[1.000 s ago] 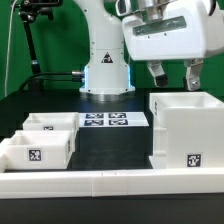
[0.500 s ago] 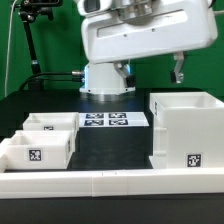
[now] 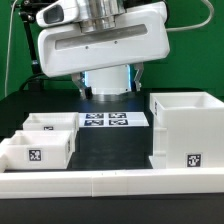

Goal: Assemble drawer

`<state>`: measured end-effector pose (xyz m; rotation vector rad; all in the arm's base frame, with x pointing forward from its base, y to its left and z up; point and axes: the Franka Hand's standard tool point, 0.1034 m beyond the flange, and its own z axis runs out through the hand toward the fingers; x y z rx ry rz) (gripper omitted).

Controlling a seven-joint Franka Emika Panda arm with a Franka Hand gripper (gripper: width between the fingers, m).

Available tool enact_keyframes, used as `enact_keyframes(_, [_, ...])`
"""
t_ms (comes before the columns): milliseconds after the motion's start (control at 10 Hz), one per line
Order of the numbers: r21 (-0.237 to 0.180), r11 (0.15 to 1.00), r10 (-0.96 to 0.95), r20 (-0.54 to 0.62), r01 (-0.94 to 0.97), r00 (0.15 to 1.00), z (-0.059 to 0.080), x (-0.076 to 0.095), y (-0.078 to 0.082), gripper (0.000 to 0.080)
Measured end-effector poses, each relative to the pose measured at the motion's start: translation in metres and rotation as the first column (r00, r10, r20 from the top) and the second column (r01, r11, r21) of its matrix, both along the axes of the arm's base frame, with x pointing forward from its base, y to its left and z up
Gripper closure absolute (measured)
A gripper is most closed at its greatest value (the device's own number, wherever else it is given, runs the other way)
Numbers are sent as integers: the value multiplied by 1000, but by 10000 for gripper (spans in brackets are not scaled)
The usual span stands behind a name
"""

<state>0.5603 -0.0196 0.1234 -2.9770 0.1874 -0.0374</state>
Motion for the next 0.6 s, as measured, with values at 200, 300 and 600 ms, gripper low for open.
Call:
enact_keyframes(200, [1, 1000, 1, 0, -1, 1000, 0, 0, 1, 150])
enact_keyframes(300, [-9, 1000, 14, -8, -14, 1000, -3, -3, 0, 150])
enact_keyframes(600, [-96, 991, 90, -53, -94, 995, -28, -30, -21, 150])
